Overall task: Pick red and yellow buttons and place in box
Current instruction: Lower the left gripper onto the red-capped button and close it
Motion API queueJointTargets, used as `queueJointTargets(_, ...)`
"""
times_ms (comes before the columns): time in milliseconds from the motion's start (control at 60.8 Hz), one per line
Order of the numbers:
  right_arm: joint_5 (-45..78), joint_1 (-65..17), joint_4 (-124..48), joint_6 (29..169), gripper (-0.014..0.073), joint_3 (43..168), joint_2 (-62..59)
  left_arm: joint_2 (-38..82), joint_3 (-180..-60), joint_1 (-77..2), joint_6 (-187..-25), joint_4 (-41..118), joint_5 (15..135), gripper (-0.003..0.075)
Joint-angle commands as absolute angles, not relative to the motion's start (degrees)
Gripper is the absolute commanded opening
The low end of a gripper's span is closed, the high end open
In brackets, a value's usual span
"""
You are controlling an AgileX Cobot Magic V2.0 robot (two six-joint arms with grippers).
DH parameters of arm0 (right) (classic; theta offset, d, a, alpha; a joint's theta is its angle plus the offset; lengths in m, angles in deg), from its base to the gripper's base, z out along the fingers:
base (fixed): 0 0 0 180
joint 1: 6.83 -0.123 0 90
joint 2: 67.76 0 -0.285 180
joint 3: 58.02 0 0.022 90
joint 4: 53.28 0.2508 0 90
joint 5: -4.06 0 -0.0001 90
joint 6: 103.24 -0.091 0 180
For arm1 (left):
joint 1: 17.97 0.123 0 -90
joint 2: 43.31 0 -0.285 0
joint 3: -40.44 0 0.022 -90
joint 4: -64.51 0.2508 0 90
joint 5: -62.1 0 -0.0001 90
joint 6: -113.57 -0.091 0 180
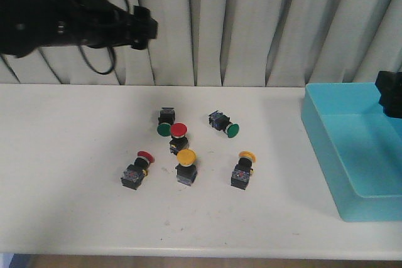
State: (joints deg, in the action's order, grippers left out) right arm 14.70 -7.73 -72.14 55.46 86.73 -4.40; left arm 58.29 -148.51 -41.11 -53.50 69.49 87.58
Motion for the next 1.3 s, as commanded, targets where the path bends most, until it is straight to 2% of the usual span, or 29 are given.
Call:
queueJointTargets(0, 11.7, -7.6, -72.0, 55.4, 0.0624, 88.8, -3.7, 63.4, -156.7, -43.2, -53.0, 67.6, 89.3, 0.0615)
queueJointTargets(198, 12.5, -10.7, -72.3, 55.6, 0.0619, 88.8, 0.7, 78.1, -169.9, -45.8, -53.0, 67.1, 99.8, 0.0602)
queueJointTargets(362, 13.1, -15.9, -73.3, 56.5, 0.0615, 88.8, 4.8, 85.0, -175.1, -45.9, -52.8, 67.1, 104.6, 0.0596)
queueJointTargets(576, 13.1, -19.2, -73.8, 56.8, 0.0611, 88.8, 8.0, 88.7, -176.0, -45.9, -51.6, 67.1, 107.6, 0.0594)
queueJointTargets(1284, 12.7, -19.2, -72.0, 56.8, 0.0596, 88.8, 8.7, 94.7, -176.4, -45.8, -52.0, 67.2, 108.4, 0.0594)
